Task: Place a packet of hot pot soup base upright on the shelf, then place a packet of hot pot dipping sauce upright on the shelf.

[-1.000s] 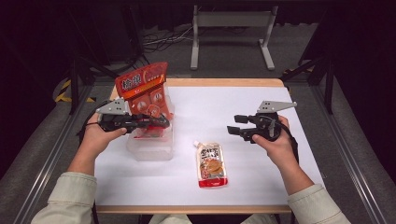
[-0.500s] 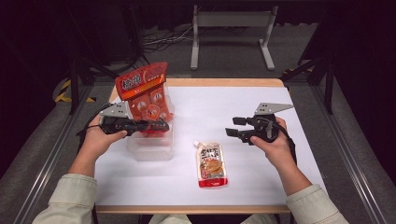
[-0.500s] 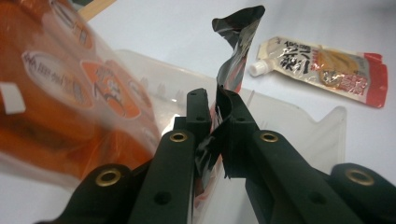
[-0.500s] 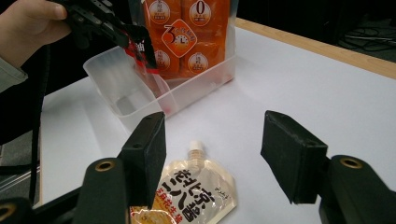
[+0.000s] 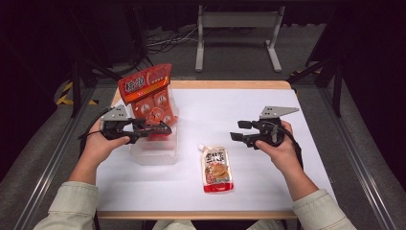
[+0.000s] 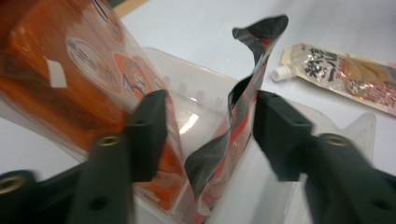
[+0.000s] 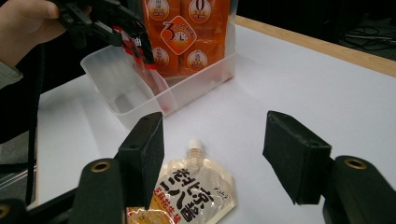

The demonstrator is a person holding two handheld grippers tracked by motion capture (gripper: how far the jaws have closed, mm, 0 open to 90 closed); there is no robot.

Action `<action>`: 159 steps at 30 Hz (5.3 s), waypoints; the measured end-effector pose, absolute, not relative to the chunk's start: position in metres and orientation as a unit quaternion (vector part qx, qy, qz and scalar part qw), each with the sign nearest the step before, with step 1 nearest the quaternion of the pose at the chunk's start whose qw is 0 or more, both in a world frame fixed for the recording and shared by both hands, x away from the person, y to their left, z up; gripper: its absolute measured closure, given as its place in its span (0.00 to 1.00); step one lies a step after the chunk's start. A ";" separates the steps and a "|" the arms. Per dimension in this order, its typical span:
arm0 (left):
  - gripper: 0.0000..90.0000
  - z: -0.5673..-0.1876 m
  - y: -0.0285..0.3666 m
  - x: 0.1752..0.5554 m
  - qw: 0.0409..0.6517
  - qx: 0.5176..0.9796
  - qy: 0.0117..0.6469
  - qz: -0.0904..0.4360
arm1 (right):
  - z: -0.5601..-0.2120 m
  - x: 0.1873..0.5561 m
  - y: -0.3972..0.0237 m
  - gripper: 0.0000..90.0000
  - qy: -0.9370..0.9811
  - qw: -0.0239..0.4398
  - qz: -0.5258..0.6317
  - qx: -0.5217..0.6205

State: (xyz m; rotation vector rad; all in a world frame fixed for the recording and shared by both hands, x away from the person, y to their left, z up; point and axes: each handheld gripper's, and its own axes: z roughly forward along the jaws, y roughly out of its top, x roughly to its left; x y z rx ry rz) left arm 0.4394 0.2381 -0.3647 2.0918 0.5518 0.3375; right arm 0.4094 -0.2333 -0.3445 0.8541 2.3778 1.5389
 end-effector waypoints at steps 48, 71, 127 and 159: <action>0.04 -0.353 0.254 0.351 0.482 0.790 0.343 0.160 | -0.370 0.413 -0.207 0.39 0.838 0.071 0.467 0.273; 0.06 -0.353 0.254 0.348 0.497 0.783 0.339 0.158 | -0.405 0.428 -0.183 0.34 0.870 0.058 0.390 0.297; 0.08 -0.354 0.241 0.348 0.489 0.802 0.320 0.126 | -0.442 0.417 -0.173 0.88 0.869 0.067 0.376 0.315; 0.08 -0.356 0.225 0.347 0.483 0.814 0.302 0.118 | -0.363 0.394 -0.178 0.99 0.849 0.065 0.441 0.283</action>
